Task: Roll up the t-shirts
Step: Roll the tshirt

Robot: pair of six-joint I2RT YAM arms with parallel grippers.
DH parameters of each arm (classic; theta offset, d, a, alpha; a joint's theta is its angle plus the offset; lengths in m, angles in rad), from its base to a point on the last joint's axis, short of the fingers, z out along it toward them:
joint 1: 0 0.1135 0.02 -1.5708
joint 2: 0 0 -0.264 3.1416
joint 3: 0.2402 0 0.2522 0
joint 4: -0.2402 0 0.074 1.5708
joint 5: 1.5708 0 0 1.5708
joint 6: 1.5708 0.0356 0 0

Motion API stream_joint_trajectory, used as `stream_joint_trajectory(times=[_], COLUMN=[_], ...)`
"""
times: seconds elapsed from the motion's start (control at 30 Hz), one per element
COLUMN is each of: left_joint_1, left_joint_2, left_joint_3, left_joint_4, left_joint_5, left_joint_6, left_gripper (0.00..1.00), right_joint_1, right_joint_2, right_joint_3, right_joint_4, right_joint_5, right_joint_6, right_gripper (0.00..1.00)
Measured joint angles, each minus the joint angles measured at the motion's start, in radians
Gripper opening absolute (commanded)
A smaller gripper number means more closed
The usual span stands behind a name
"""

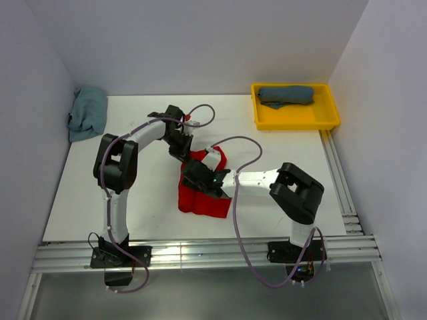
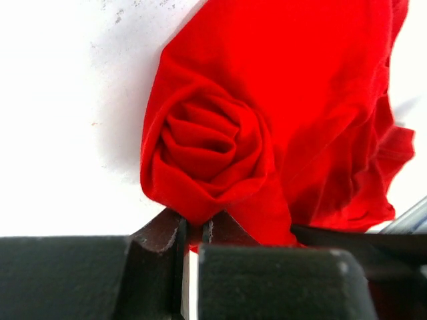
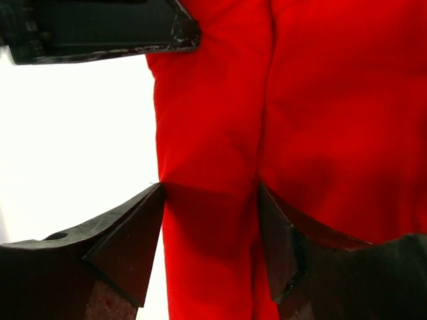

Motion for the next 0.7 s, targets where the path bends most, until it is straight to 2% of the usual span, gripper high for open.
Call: stream_joint_trajectory(times=[0.1,0.27,0.43,0.7], left_joint_1=[-0.016,-0.037,-0.050,-0.057], left_joint_2=[0.000,0.000,0.008,0.037], left_joint_3=[0.014,0.035,0.062,0.106], left_joint_4=[-0.015,-0.039,-0.063,-0.103], left_joint_5=[-0.041,-0.093,-0.128,-0.146], left_joint_6=[-0.003,-0.007,-0.021,-0.031], left_gripper=[0.00,0.00,0.00,0.00], right_joint_1=[0.040,0.100,0.132,0.133], right_joint_2=[0.008,0.048,0.092,0.274], right_joint_3=[0.150,0.359,0.447,0.583], right_joint_4=[-0.249,-0.513,-0.628,-0.692], right_joint_5=[0.105,0.236,0.289,0.307], right_joint_6=[-0.024,-0.046,-0.088,-0.147], right_gripper=[0.68,0.68,0.68,0.67])
